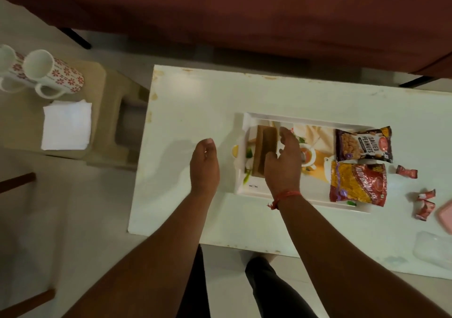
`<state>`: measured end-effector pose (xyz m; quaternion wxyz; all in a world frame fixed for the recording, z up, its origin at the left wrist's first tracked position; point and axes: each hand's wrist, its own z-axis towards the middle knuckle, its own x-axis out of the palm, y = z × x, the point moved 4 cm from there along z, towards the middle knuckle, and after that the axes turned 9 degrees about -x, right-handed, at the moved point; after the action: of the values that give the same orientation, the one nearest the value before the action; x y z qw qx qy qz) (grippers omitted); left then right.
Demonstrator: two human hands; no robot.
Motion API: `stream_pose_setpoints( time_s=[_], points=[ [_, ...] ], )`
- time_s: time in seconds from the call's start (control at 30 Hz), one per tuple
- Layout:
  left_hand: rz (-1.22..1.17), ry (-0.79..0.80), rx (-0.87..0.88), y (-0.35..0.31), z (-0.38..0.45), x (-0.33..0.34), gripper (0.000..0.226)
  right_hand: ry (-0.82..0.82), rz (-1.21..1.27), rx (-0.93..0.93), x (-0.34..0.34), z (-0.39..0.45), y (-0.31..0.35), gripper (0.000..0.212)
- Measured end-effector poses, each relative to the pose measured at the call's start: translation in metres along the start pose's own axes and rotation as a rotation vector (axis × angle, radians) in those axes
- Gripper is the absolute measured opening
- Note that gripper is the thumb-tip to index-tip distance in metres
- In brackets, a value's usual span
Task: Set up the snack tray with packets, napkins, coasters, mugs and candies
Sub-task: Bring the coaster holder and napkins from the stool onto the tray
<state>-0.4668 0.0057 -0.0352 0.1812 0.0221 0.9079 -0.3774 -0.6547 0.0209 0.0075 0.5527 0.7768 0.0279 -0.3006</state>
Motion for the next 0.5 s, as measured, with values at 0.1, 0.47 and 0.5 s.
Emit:
stream_pose_setpoints(
  time_s=[0.1, 0.47, 0.5],
  points=[
    [0.125, 0.009, 0.055, 0.000, 0.027, -0.056, 0.041, 0.039, -0.052, -0.114, 0.052, -0.008, 0.033, 0.054],
    [0.539, -0.238, 0.231, 0.003, 0.149, -0.316, 0.039, 0.538, -0.058, -0.050, 0.326, -0.058, 0.133, 0.045],
    [0.587, -0.257, 0.219, 0.008, 0.162, -0.337, 0.044, 0.564, -0.074, -0.034, 0.348, -0.059, 0.142, 0.043]
  ],
)
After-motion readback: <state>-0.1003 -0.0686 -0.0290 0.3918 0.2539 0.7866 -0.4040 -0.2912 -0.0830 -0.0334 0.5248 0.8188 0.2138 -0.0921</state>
